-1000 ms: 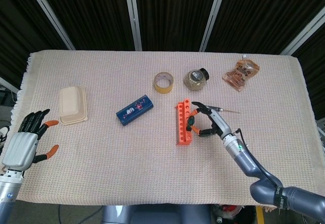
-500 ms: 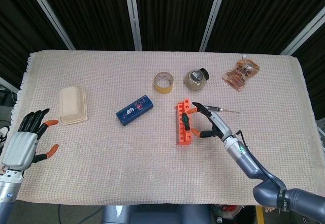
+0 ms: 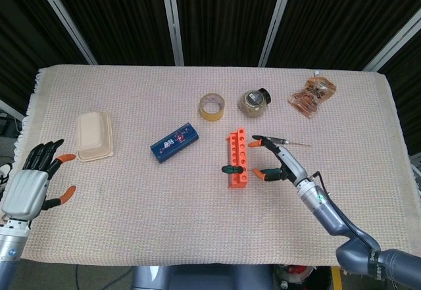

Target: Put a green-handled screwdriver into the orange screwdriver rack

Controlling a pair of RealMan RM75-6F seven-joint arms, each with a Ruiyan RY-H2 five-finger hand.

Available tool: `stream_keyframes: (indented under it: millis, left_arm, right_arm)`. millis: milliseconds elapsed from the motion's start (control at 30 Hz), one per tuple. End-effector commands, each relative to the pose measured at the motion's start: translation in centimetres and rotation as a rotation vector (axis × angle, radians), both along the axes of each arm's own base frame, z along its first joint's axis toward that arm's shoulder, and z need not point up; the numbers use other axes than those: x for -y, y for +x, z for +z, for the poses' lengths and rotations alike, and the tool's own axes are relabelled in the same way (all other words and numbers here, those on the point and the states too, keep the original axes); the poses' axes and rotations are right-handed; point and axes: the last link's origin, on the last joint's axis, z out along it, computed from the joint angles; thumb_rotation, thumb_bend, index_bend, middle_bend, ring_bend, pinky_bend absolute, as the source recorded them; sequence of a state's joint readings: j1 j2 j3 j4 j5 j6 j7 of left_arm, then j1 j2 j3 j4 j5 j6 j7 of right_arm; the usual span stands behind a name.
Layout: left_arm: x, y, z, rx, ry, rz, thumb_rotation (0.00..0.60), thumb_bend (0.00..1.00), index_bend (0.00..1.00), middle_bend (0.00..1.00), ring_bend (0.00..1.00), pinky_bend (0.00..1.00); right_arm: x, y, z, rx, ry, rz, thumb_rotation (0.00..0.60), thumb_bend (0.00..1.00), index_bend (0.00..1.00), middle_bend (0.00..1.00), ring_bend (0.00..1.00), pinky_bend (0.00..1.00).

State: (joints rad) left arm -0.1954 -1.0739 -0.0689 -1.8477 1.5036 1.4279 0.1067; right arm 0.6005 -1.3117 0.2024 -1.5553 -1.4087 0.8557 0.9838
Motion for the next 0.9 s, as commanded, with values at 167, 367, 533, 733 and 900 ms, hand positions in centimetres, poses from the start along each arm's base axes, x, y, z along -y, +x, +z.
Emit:
stream_keyframes:
  millis: [167,367,533,733,900]
  left_arm:
    - [0.0,0.0,0.1,0.001,0.01,0.001,0.6,0.27,0.24,0.02,0.0,0.0]
    - [-0.2,-0.5,0.2,-0.024,0.058,0.011,0.6,0.27,0.24,0.02,0.0,0.0]
    - [-0.3,-1.2,0.4,-0.056,0.102,0.036,0.6,0.27,0.24,0.02,0.0,0.0]
    - [-0.2,-1.7,0.1,-0.051,0.094,0.062,0.6,0.27,0.24,0.02,0.0,0.0]
    - [0.2,-2.1,-0.5,-0.047,0.068,0.068,0.6,0.27,0.24,0.02,0.0,0.0]
  right_arm:
    - [-0.2,-0.4,2.8,-0.055,-0.108,0.036,0.6,0.31,0.24,0.11,0.0,0.0]
    - [-0.7,-2.2,5.7,-0.252,-0.259,0.043,0.6,0.31,0.25,0.11,0.0,0.0]
    - [-1.9,-4.7,8.1,-0.559,-0.502,0.009,0.6,0.31,0.24,0.11,0.0,0.0]
    - [-4.3,-6.9,9.4,-0.809,-0.631,-0.025,0.6,0.31,0.2,0.08,0.0,0.0]
    - [-7.0,-8.7,10.1,-0.974,-0.658,-0.05,0.6,0.31,0.17,0.04,0.0,0.0]
